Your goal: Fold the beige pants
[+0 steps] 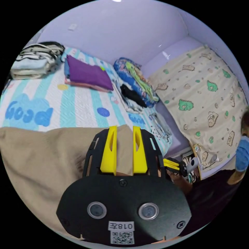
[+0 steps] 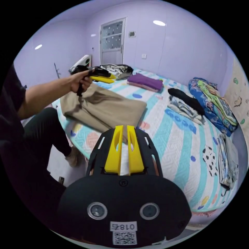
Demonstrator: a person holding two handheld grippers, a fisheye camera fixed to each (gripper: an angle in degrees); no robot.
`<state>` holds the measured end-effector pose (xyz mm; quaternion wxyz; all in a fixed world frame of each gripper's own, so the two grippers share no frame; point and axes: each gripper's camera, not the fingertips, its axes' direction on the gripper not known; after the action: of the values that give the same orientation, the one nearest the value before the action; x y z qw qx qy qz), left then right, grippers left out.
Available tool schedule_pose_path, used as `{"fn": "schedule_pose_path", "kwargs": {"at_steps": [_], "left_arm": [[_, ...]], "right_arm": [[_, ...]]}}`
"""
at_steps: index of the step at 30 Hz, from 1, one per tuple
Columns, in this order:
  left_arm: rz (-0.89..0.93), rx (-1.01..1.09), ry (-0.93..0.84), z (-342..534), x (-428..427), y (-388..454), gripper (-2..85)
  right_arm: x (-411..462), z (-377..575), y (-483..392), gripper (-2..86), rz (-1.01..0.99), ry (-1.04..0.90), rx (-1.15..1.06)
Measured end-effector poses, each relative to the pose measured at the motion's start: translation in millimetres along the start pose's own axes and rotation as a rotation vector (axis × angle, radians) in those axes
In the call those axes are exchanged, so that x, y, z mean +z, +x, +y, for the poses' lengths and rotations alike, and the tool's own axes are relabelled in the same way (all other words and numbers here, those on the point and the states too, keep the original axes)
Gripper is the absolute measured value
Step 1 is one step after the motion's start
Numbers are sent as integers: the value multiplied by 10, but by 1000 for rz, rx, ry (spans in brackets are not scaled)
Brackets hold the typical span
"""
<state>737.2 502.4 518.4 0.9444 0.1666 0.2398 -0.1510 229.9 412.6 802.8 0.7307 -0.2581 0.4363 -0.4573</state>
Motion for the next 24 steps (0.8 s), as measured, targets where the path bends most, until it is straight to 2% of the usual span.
{"fn": "schedule_pose_path", "kwargs": {"at_steps": [3, 6, 8, 11, 13, 15, 16, 18, 20, 24], "left_arm": [[-76, -23, 182, 468, -971, -72, 95], [-299, -115, 360, 1179, -2034, -219, 98], [-456, -264, 516, 1898, -2810, -397, 104], [-550, -504, 669, 2805, -3471, -685, 118], [-534, -619, 715, 3203, -3645, -881, 125], [-449, -688, 705, 3406, -3671, -1111, 137], [-387, -725, 673, 3457, -3633, -1276, 145], [-283, -758, 633, 3463, -3545, -1504, 159], [-171, -795, 578, 3387, -3430, -1761, 177], [-158, -856, 549, 3278, -3422, -1941, 154]], "right_arm": [[2, -211, -39, 60, -56, 56, -18], [73, -422, -220, 64, -168, 89, -49], [136, -563, -423, 62, -207, 110, -91], [326, -819, -818, 53, -211, 126, -152], [563, -938, -1012, 35, -187, 76, -148], [1069, -1058, -1259, 16, -196, -273, -194], [1135, -1063, -1286, 13, -192, -321, -180], [1016, -1053, -1281, 6, -170, -242, -94], [935, -1053, -1245, 4, -181, -242, -53], [786, -975, -1278, 0, -151, -221, -84]]}}
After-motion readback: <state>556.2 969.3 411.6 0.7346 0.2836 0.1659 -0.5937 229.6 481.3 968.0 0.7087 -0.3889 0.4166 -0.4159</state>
